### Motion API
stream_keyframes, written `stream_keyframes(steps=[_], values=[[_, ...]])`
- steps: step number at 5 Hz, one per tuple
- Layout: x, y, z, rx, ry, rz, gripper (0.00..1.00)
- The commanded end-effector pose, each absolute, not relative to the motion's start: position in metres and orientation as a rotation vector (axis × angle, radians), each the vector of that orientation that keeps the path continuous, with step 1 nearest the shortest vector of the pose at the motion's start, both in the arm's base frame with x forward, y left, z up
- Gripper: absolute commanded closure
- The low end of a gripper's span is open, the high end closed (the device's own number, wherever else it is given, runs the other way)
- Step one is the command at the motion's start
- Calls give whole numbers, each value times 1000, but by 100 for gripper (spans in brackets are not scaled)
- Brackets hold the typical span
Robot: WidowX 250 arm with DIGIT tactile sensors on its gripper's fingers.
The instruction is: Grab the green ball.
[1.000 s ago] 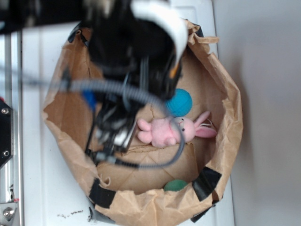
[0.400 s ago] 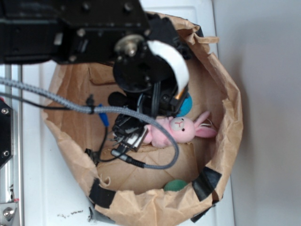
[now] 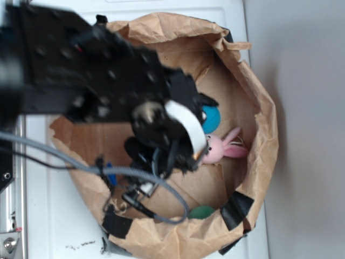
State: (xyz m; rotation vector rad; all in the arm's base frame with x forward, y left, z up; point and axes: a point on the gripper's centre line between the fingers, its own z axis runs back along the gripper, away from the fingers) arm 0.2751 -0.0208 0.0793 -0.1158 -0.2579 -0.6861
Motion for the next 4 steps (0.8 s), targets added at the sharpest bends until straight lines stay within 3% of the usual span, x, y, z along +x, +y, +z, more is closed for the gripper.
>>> stream_keyframes(steps=[1,3,4], values=[[314,-59,94,-173,-329,-756,0],[311,-90,85,-216,-351,-845,0],[301,-97,78,-249,-310,-882,0]])
